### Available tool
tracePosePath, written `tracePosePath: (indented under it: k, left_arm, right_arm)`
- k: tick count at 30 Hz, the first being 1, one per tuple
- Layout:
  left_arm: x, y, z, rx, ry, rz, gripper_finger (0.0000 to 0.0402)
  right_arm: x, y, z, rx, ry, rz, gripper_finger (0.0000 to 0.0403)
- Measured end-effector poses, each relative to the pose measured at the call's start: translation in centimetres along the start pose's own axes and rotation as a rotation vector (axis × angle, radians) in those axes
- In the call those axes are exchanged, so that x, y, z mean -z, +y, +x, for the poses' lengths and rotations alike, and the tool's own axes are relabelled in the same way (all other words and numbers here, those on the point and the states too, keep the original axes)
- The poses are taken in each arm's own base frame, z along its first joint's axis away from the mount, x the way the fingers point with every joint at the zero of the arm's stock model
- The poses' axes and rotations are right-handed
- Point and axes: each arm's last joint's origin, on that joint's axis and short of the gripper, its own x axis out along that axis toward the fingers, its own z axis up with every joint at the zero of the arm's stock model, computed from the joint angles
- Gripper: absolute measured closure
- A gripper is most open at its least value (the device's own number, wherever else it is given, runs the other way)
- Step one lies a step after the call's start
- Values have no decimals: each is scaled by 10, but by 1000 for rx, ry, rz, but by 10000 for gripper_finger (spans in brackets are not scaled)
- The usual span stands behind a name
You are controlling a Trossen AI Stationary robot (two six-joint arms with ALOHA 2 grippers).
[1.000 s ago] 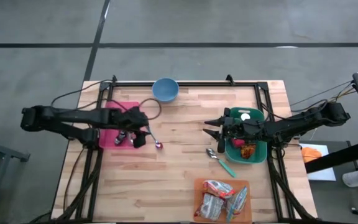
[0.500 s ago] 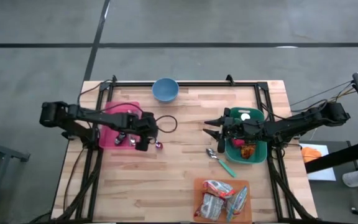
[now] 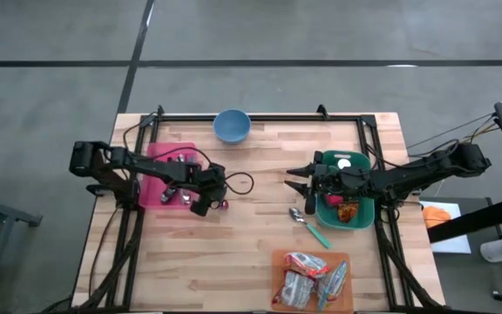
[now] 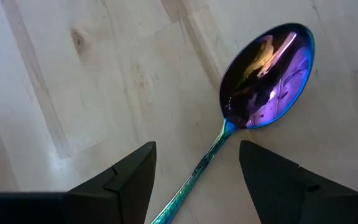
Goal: Pick & Place Food Item
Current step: Put the purple spoon into the pink bin
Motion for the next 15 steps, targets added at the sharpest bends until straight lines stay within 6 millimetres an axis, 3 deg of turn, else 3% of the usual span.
tracePosePath:
  k: [8, 15]
  left_arm:
    - [0, 1, 4, 1, 0, -7, 169]
    - [2, 3, 6, 10, 3, -122, 228]
  right_arm:
    - [0, 0, 0, 0, 0, 0, 246]
    - [0, 0, 0, 0, 0, 0, 246]
